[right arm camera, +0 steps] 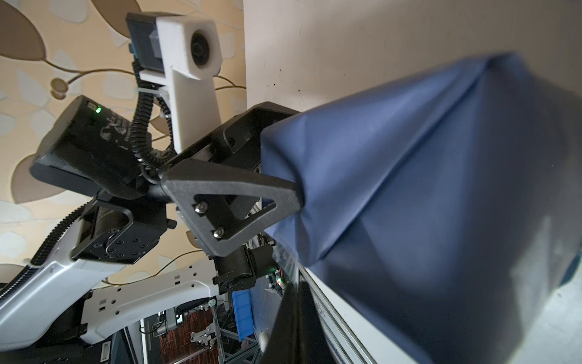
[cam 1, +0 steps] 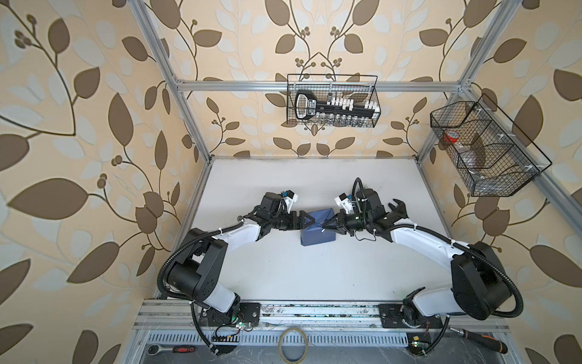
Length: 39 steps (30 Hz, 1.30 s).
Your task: Wrap the gift box in paper
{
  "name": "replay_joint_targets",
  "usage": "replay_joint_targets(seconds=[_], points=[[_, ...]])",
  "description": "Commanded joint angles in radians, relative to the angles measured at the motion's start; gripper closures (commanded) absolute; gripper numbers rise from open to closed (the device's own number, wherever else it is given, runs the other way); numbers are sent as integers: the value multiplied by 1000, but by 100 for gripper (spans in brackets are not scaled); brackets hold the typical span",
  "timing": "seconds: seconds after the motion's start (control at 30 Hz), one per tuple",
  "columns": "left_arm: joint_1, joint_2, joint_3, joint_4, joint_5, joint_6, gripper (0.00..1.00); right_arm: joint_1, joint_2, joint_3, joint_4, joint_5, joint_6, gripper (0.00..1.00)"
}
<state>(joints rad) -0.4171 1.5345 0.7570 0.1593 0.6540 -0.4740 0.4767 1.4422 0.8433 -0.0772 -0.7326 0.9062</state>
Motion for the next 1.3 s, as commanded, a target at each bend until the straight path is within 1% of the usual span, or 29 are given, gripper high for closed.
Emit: replay_joint_targets(seconds=[0.0,0.3,0.47,0.77,0.9,1.03,1.27], points=[[3,33,-18,-126,-99,56,10,-2,26,24,-14,-16,21,100],[3,23,-18,-126,-100,57,10,-18,54,13,2,-25,44,100],[3,13,-21,-123,-100,58,9,-18,53,19,-5,-39,35,100],[3,24,-20,-130,-113,64,10,-21,-45,29,-42,-54,18,100],[3,25,-18,-133,-117,65,10,-22,-65,42,-57,-55,12,100],[3,24,-18,-136,-119,67,10,-16,-49,65,-54,-57,17,100],[3,22,-19,-136,-118,68,10,-4,30,86,-40,-56,11,100]])
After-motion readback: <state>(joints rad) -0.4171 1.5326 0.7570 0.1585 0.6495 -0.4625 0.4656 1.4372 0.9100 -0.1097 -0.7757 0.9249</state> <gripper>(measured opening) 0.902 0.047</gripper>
